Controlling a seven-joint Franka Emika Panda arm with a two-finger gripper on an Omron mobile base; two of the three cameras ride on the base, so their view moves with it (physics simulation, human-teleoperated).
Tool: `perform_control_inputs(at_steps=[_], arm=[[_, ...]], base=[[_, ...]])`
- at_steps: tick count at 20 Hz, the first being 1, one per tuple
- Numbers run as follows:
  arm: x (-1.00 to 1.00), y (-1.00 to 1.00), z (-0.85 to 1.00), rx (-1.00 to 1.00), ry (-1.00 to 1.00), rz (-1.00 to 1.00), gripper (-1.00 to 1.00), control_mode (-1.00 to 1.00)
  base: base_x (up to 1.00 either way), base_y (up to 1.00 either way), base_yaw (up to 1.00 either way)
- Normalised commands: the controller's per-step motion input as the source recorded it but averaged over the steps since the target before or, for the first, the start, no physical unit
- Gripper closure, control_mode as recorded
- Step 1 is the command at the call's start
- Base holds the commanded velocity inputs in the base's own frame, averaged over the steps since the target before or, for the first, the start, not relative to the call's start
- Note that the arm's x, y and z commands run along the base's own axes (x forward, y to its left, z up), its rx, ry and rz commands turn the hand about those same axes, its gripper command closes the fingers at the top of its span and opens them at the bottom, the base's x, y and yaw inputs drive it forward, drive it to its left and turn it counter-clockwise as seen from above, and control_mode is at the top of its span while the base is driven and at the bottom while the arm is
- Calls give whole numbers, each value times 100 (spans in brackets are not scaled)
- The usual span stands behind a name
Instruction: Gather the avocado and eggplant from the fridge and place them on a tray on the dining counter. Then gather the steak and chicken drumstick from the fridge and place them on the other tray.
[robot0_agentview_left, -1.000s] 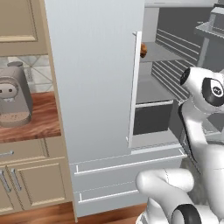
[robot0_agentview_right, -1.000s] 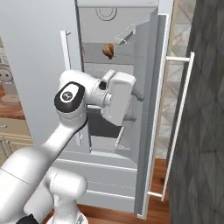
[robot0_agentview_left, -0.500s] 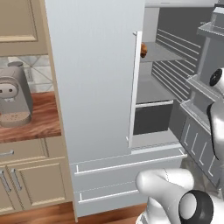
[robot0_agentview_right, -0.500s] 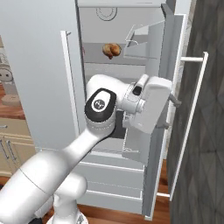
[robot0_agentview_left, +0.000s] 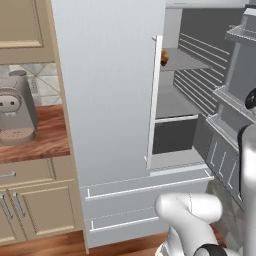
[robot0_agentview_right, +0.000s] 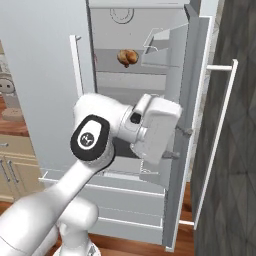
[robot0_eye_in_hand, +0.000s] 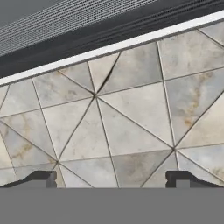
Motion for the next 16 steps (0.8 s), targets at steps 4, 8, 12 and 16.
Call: perform_control_inputs(at_steps=[4,8,12,16], arm=[[-41,100,0,-2,0,10,-100,-100],[7,100,0,2,0,15,-100,-100],[30,100,-5,11,-5,26,-100,-100],[24,85,-19,14,-14,37,-100,-100]], base=[[0,0,0],[0,0,0],[0,0,0],[0,0,0]])
